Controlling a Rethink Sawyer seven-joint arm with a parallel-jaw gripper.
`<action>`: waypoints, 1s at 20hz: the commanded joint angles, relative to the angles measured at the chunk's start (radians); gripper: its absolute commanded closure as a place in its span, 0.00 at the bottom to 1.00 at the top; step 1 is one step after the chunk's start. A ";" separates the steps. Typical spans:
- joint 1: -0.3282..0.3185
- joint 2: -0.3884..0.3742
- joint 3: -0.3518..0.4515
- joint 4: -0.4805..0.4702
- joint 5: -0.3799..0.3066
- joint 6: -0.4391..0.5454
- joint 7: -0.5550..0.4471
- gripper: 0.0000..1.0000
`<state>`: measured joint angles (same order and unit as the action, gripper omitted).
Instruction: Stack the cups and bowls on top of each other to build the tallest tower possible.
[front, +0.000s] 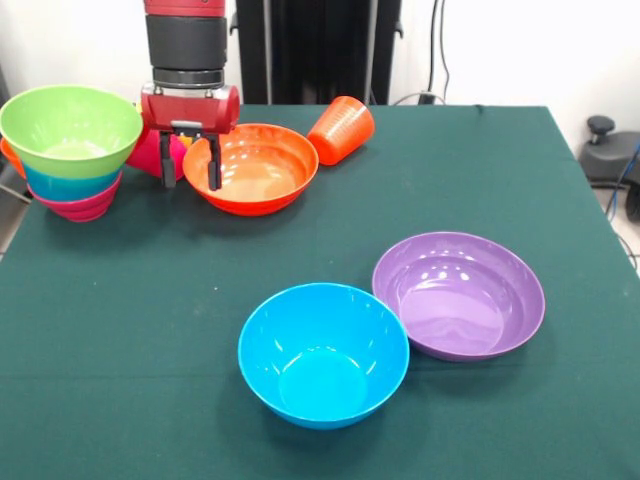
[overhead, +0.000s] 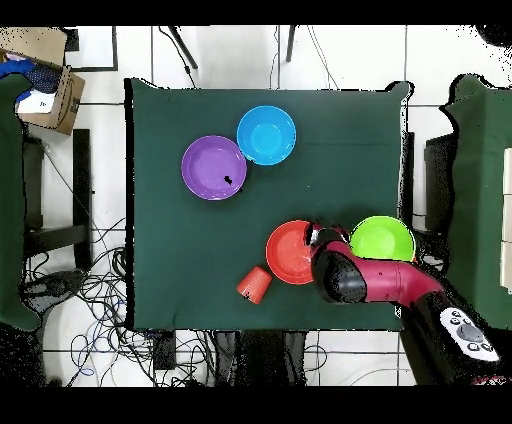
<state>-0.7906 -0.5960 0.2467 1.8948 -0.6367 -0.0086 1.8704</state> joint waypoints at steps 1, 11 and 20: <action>0.049 0.065 0.050 0.019 -0.045 0.098 0.006 0.00; 0.058 0.116 0.036 -0.005 -0.065 0.097 -0.010 0.00; 0.012 0.114 0.082 0.017 -0.045 0.234 -0.085 0.00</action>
<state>-0.7811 -0.5315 0.2480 1.8943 -0.6363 0.0249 1.8704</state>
